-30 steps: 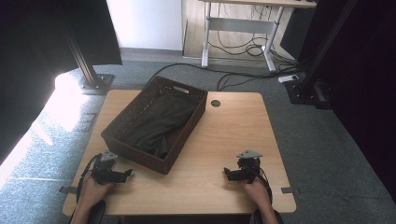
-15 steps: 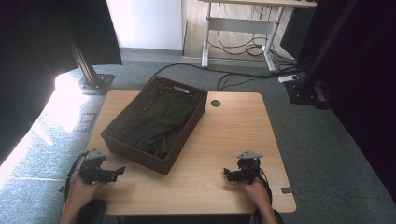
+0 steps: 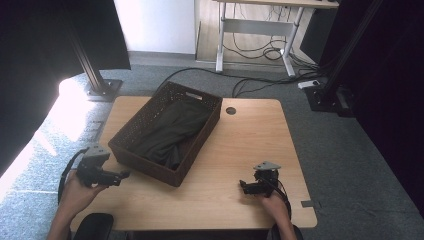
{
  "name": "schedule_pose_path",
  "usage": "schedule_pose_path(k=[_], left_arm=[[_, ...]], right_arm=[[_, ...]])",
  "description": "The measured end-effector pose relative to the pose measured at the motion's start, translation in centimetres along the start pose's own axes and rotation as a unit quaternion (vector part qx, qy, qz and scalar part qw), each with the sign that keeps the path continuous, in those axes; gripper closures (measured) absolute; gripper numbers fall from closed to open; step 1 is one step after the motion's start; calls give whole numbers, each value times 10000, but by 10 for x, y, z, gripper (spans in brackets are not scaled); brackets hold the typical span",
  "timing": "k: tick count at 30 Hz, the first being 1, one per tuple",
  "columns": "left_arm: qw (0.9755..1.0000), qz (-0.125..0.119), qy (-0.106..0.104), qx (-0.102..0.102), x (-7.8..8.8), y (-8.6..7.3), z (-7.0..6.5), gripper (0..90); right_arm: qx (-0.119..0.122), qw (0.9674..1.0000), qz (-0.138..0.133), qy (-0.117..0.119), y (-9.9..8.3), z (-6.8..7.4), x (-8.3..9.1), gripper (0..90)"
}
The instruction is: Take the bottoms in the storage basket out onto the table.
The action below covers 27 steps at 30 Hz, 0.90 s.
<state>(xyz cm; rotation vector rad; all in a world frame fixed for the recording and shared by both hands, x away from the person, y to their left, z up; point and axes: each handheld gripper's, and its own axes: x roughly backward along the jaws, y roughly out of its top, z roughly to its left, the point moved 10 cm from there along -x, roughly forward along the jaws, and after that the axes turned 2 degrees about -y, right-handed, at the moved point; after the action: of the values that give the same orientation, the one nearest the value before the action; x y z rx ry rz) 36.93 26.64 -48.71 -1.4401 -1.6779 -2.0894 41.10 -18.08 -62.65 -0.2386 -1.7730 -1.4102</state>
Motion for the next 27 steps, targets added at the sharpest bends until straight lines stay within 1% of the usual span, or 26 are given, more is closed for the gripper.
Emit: schedule_pose_path(k=[2,5,6,8,10,12,15,19,21,22,23,24,25,27], left_arm=[[9999,-56,-101,-18,1,11,-5,0],[9998,-91,-142,-142,2,29,-12,0],[9996,-80,-188,-194,1,37,-15,0],[9992,-109,-304,-235,-1,47,-19,0],[9989,-179,-367,-237,-3,58,-20,0],[9988,-233,-350,-233,-7,70,-17,0],[9983,-275,-444,-240,-17,88,-15,0],[9983,-272,-438,-252,-32,107,-13,0],[9982,-309,-420,-289,-41,117,-13,0],[9985,-334,-333,-290,-45,123,-13,0],[9986,-336,-220,-343,-51,129,-12,0],[9985,-326,-182,-396,-54,132,-11,0],[9985,-312,-174,-427,-59,137,-12,0],[9983,-268,-226,-456,-70,145,-14,0]], right_arm=[[-1,10000,1,0,0,0,0,0],[-1,10000,0,0,0,0,0,0],[-2,10000,0,0,0,0,0,0],[8,10000,-3,-1,0,0,0,0],[7,10000,-2,-1,0,0,0,0],[7,10000,-4,-1,0,0,0,0],[-2,10000,-9,-5,0,0,0,0],[5,10000,-9,-4,0,0,0,0],[0,10000,-11,-7,0,0,0,0],[-3,10000,-8,-5,0,0,0,0],[5,10000,-4,0,0,0,0,0],[5,10000,-4,0,0,0,0,0],[3,10000,-11,-5,0,0,0,0],[2,10000,-11,-6,0,0,0,0]])
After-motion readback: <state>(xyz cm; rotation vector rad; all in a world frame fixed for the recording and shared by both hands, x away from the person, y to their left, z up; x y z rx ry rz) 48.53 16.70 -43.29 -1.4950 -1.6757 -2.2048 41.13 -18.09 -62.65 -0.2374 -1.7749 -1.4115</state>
